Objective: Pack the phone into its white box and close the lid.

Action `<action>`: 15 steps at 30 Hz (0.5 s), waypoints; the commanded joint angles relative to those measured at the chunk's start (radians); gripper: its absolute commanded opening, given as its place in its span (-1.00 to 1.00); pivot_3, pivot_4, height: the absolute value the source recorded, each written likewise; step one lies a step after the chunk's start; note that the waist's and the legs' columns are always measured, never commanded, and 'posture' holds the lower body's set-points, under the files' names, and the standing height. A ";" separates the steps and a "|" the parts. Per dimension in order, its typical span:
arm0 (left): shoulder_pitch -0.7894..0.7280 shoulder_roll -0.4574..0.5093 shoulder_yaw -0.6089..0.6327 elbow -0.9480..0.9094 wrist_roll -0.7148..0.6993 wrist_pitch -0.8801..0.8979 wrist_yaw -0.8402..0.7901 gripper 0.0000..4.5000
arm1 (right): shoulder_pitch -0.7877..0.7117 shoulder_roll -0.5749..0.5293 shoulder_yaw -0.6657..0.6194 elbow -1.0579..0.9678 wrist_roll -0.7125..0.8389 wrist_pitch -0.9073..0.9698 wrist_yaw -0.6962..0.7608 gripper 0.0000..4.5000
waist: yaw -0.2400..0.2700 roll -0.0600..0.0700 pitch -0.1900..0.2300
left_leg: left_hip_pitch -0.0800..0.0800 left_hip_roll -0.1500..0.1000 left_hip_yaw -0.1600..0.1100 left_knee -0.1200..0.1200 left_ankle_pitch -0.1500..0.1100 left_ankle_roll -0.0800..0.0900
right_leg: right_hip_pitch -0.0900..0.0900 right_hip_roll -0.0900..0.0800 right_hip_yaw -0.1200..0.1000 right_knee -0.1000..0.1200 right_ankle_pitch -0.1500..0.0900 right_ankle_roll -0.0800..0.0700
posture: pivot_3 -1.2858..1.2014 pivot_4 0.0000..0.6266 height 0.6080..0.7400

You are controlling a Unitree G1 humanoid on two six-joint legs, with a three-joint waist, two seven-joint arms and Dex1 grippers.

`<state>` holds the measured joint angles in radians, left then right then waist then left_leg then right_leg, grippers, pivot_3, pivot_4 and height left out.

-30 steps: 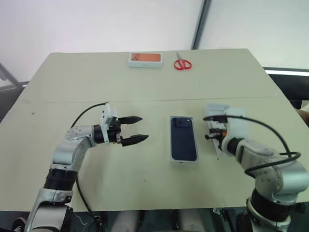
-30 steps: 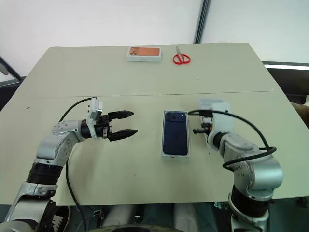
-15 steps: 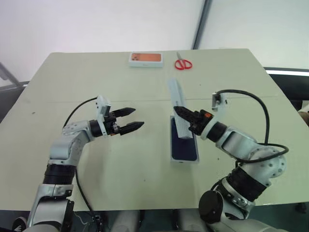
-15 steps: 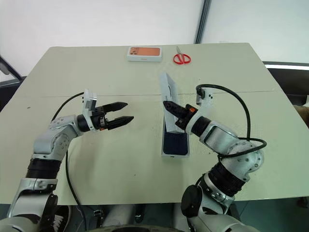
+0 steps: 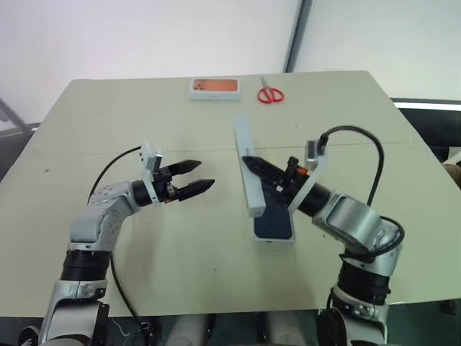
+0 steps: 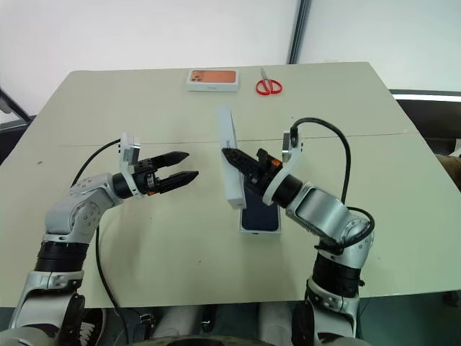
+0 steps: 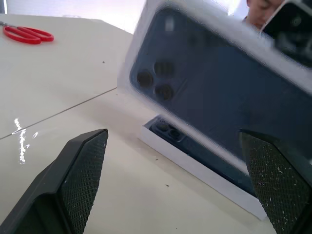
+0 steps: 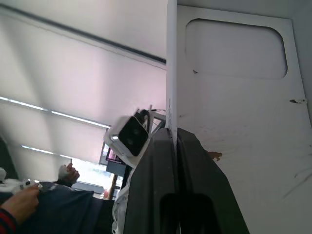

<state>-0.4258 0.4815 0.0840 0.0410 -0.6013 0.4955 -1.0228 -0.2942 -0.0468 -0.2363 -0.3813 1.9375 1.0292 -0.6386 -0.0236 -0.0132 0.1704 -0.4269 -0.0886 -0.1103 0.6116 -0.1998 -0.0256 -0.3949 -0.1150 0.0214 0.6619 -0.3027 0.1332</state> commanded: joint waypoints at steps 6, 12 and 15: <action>0.042 0.007 0.020 -0.063 -0.001 -0.052 -0.008 1.00 | 0.082 -0.092 0.162 -0.017 0.030 -0.148 0.019 -0.99 | 0.002 0.000 0.000 | 0.000 0.001 0.000 0.000 0.000 0.000 | 0.000 0.001 0.000 0.000 0.000 0.000 | 0.03 -0.52 1.00; 0.093 0.008 -0.003 -0.091 -0.006 -0.036 -0.020 0.89 | 0.083 -0.119 0.184 0.027 -0.023 -0.230 0.080 -1.00 | 0.006 0.000 0.000 | 0.000 0.001 0.000 0.001 0.000 0.000 | 0.001 0.001 0.000 0.000 0.000 0.000 | 0.03 -0.52 1.00; 0.125 -0.001 -0.024 -0.105 0.002 -0.045 -0.029 0.44 | 0.091 -0.128 0.199 0.048 -0.069 -0.242 0.120 -1.00 | 0.006 0.000 0.000 | 0.000 0.001 0.000 0.001 0.000 0.000 | 0.001 0.001 0.000 0.000 0.000 0.000 | 0.03 -0.52 1.00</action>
<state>-0.3045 0.4799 0.0630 -0.0223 -0.5980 0.4630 -1.0417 -0.2051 -0.1719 -0.0437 -0.3268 1.8867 0.7988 -0.5407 -0.0179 -0.0133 0.1705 -0.4266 -0.0880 -0.1104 0.6122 -0.1999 -0.0254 -0.3938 -0.1136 0.0217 0.6614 -0.3028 0.1329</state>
